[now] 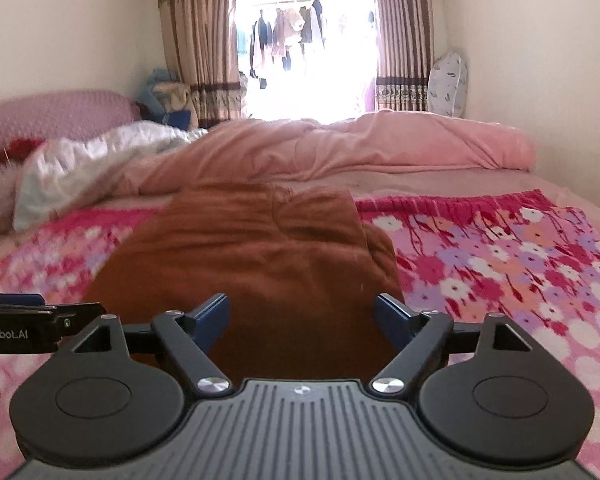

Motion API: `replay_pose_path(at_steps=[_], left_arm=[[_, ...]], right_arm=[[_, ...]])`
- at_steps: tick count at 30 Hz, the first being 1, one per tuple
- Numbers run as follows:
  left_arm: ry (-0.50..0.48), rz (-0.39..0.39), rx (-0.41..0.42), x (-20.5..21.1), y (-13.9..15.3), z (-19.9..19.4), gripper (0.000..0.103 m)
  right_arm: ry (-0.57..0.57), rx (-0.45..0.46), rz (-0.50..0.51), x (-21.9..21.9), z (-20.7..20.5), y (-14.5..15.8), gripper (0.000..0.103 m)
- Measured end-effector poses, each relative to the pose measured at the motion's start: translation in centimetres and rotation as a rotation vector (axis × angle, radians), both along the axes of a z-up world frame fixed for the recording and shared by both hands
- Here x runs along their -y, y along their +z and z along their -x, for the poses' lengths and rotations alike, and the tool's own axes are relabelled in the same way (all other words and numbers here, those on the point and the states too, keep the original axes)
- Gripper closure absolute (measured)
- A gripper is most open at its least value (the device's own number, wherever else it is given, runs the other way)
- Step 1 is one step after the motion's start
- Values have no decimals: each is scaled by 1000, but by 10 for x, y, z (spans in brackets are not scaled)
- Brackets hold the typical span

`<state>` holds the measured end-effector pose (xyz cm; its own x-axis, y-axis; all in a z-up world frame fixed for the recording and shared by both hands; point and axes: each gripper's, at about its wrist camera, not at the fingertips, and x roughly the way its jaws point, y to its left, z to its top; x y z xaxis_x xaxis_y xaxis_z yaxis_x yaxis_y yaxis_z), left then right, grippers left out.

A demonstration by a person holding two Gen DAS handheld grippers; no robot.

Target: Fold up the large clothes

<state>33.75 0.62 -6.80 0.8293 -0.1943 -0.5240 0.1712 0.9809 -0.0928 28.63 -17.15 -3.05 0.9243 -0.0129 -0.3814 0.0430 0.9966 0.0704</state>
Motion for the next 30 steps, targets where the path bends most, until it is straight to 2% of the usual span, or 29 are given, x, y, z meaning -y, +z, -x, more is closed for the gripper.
replay_pose_path(at_steps=[2, 5, 13, 18, 24, 30], left_arm=[[-2, 0, -15, 2, -9, -5, 5], [3, 15, -31, 1, -17, -14, 0], [5, 7, -38, 3, -27, -21, 0], [3, 32, -49, -1, -17, -19, 0], [23, 16, 37, -6, 12, -16, 0], [41, 34, 47, -5, 21, -37, 0]], right_arm=[[-7, -4, 19, -2, -4, -6, 6], [-4, -18, 0, -1, -11, -14, 0], [5, -26, 0, -6, -15, -31, 0], [3, -21, 17, -9, -12, -26, 0], [2, -2, 3, -5, -5, -9, 0], [-35, 52, -4, 1, -14, 12, 0]])
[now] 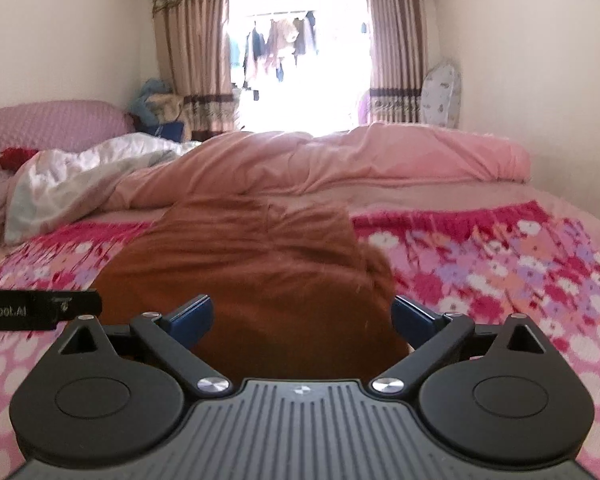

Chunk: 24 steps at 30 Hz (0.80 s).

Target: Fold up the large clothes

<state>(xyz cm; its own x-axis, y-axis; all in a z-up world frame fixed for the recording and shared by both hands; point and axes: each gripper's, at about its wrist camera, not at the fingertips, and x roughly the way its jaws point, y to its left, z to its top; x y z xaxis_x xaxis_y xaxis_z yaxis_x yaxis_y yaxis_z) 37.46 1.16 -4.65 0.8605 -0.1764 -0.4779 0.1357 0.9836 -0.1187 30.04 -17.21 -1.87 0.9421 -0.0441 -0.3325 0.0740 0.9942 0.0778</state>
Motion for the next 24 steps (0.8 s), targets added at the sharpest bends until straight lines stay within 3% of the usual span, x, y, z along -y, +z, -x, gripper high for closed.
replay_pose_path(at_steps=[2, 8, 14, 20, 24], left_arm=[[2, -13, -24, 4, -5, -9, 0], [-12, 2, -94, 10, -27, -25, 0], [-2, -13, -72, 14, -33, -24, 0], [11, 23, -59, 9, -17, -7, 0], [33, -75, 44, 9, 5, 39, 0]], right_arm=[[-14, 3, -1, 2, -10, 2, 0], [-28, -110, -26, 11, -41, -25, 0], [-32, -125, -96, 19, -45, -43, 0], [-39, -115, -94, 18, -35, -33, 0], [-43, -72, -69, 18, -7, -16, 0]])
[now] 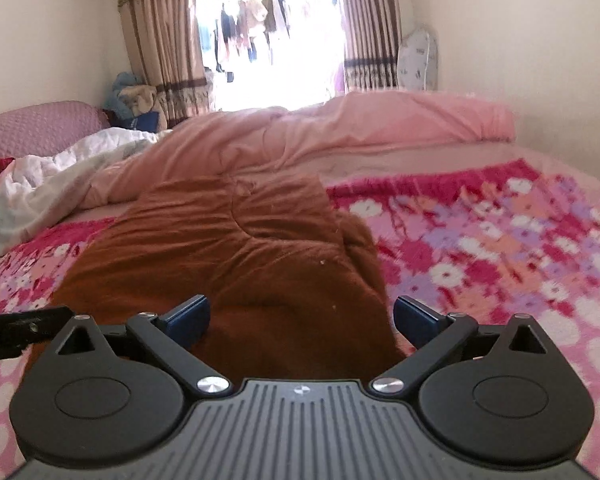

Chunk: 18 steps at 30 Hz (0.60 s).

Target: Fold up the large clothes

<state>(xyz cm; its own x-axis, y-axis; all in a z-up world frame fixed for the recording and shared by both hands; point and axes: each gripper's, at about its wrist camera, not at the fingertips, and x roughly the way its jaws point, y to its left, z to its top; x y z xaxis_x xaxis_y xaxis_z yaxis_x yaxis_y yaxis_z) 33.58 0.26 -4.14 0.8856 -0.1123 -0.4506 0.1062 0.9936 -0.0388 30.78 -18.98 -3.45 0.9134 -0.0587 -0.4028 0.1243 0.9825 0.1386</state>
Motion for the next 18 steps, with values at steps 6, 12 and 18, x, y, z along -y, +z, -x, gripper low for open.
replay_pose_path(at_steps=[6, 12, 18], left_arm=[[-7, 10, 31, -10, 20, 74, 0], [-13, 38, 11, -13, 24, 134, 0], [-7, 38, -27, -13, 10, 172, 0]], right_arm=[[19, 16, 76, -14, 63, 22, 0], [27, 20, 82, -24, 123, 33, 0], [34, -1, 77, -31, 161, 30, 0]])
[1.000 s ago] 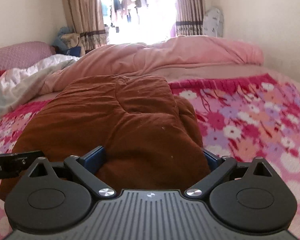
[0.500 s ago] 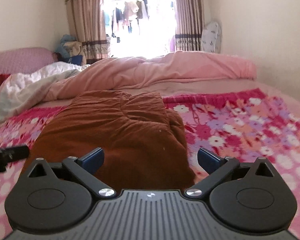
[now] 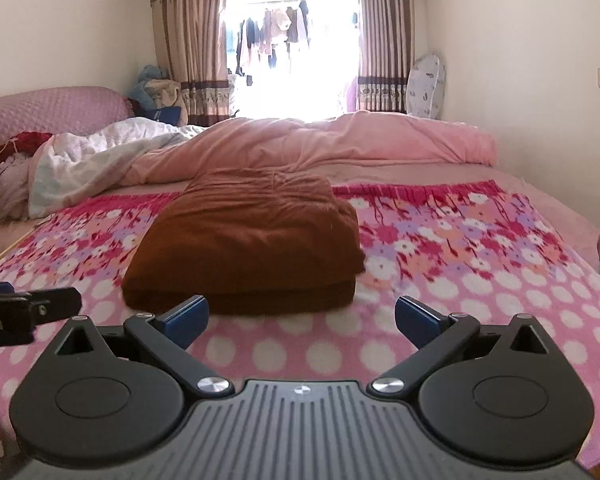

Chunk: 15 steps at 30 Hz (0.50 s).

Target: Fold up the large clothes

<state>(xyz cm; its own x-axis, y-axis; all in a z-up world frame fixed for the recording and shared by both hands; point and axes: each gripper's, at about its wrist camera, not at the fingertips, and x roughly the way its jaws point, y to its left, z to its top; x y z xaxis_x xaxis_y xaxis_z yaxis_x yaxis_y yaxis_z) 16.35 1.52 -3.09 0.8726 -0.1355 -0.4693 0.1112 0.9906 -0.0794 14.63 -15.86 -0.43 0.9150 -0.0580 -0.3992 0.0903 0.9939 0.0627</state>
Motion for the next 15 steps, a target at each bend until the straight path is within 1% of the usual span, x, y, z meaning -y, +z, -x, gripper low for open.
replay_pose_path(at_steps=[4, 7, 12, 15], left_arm=[[1, 18, -27, -3, -12, 13, 0], [10, 4, -32, -3, -18, 22, 0], [2, 13, -55, -4, -26, 28, 0], [5, 4, -61, -3, -28, 30, 0]], right_arm=[[-4, 5, -7, -1, 20, -3, 0], [-8, 8, -19, -1, 30, -7, 0], [-10, -13, -37, 0, 38, -18, 0], [-15, -21, -41, -1, 40, -22, 0]])
